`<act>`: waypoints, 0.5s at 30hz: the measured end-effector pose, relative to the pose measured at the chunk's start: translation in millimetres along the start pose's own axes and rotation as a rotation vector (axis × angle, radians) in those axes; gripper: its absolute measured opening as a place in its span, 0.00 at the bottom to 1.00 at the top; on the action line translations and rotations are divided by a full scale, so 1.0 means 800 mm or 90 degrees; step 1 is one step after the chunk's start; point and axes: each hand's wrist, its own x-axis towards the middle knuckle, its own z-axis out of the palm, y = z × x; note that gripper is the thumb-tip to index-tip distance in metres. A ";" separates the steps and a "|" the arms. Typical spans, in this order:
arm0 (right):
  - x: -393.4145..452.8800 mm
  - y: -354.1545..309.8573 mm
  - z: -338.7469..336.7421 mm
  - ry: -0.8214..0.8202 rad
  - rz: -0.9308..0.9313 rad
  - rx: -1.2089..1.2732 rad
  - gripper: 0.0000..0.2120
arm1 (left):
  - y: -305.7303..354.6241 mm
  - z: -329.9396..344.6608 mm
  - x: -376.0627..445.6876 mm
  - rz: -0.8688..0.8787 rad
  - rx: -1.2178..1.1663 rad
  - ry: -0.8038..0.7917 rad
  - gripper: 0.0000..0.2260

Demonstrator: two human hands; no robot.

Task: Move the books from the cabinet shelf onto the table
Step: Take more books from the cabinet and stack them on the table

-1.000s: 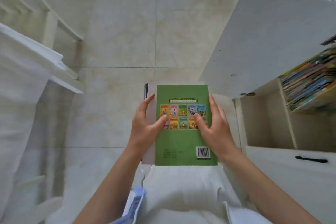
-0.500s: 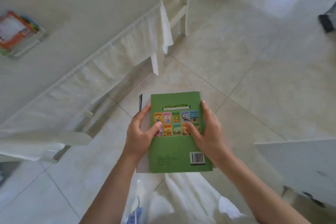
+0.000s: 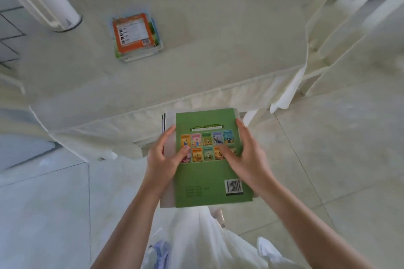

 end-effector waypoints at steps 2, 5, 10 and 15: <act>0.037 -0.019 0.009 -0.029 -0.012 0.006 0.40 | 0.010 -0.014 0.027 0.000 0.000 0.030 0.29; 0.085 -0.051 0.023 -0.052 -0.025 0.006 0.37 | 0.024 -0.037 0.069 -0.002 -0.012 0.051 0.27; 0.167 -0.093 0.050 -0.084 -0.034 0.019 0.41 | 0.037 -0.080 0.156 -0.003 0.008 0.056 0.30; 0.241 -0.130 0.062 -0.087 -0.003 0.054 0.40 | 0.058 -0.105 0.235 0.003 0.025 0.056 0.32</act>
